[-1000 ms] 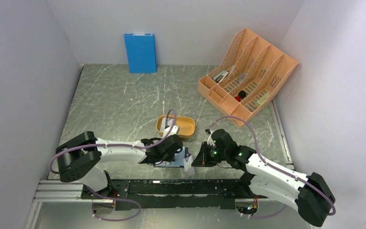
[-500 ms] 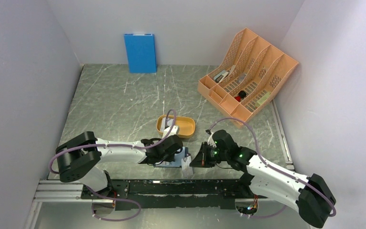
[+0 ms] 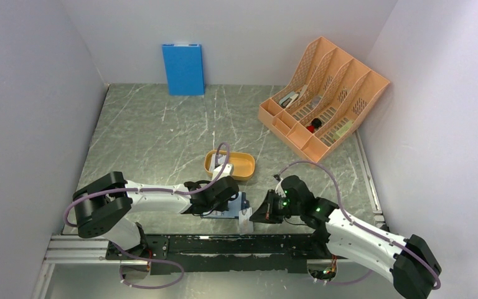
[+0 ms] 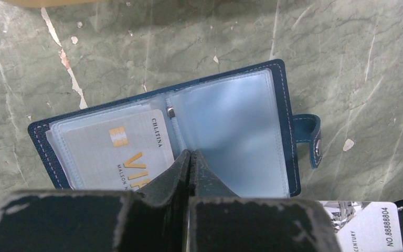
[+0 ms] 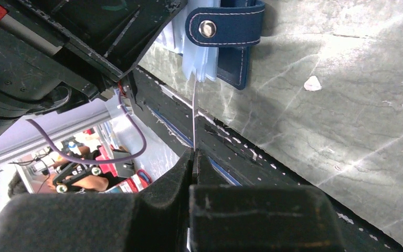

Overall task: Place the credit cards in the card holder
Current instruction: Turn over the card slot in the card holder, then insert the credit card into the card holder.

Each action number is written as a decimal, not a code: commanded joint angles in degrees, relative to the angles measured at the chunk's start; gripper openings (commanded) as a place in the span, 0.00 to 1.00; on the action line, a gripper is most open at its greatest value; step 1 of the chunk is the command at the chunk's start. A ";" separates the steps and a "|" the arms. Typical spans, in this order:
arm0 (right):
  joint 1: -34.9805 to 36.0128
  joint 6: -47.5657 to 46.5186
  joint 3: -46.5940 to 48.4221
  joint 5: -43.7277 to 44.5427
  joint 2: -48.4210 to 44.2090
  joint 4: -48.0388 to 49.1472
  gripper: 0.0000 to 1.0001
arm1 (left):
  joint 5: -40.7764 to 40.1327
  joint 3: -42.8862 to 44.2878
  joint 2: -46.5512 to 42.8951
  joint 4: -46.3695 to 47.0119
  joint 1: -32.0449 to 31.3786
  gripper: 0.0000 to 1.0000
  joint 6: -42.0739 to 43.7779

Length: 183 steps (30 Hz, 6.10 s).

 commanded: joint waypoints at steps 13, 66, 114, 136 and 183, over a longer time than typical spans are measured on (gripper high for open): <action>0.27 2.97 -1.48 -1.38 2.74 7.08 0.00 | -0.20 -2.94 2.46 -3.32 -0.23 0.05 -0.90; 8.17 -5.81 22.25 -0.30 44.87 22.06 0.00 | -6.83 -7.98 -30.07 -14.84 0.19 0.37 -3.57; 2.82 -5.82 15.20 -2.90 43.69 31.13 0.00 | 6.39 -22.90 -29.80 -11.24 16.77 0.18 -8.45; 2.82 -4.51 14.95 -3.65 44.47 35.19 0.00 | 6.45 -23.43 -29.28 -10.72 16.80 0.17 -8.10; 1.41 -5.55 11.16 3.78 49.10 39.97 0.00 | 7.62 -24.11 -29.65 -10.98 16.78 0.15 -8.70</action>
